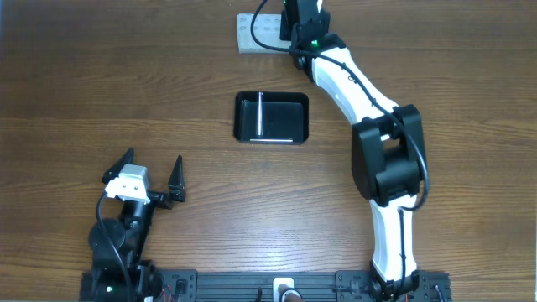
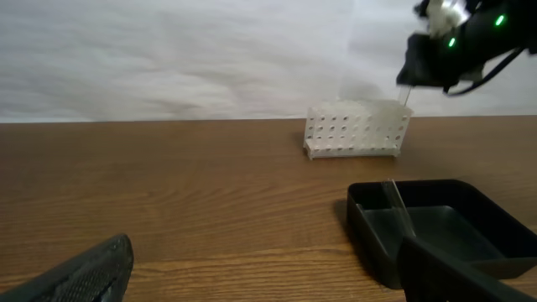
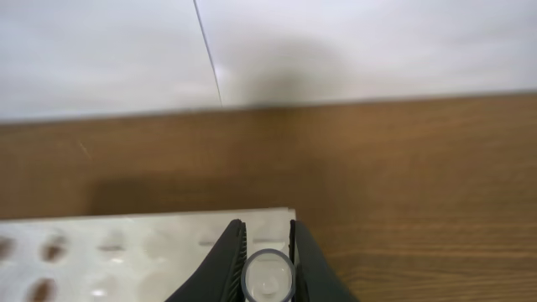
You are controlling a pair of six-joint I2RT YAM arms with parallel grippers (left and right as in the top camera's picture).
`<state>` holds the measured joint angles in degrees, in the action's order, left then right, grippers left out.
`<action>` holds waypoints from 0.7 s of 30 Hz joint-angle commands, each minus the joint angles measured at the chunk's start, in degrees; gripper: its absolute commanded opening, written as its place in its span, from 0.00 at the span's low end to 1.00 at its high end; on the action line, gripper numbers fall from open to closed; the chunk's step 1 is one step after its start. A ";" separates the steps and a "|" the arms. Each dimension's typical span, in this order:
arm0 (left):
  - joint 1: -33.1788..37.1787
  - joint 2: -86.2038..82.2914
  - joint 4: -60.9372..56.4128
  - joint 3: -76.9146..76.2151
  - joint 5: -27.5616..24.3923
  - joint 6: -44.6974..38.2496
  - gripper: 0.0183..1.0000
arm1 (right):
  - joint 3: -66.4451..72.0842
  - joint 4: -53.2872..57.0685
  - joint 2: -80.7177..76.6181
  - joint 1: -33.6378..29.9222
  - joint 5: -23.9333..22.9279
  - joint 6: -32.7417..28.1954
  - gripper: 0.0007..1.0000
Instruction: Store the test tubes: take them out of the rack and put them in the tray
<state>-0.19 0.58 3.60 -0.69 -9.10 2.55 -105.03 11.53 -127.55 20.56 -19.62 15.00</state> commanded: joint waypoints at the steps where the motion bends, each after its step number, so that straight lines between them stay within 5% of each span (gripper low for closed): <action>1: 0.35 -0.42 -0.11 0.35 -0.70 -0.83 1.00 | -0.31 -0.63 9.35 1.01 -3.65 -1.18 0.12; 11: 0.35 -0.42 -0.11 0.35 -0.70 -0.83 1.00 | -0.31 9.88 21.20 1.62 -0.48 0.72 0.08; 21: 0.35 -0.42 -0.11 0.35 -0.70 -0.81 1.00 | -0.17 33.42 20.74 1.64 18.16 4.70 0.09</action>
<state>-0.19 0.58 3.57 -0.69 -9.10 2.55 -105.14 42.68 -105.43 21.91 -9.15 18.22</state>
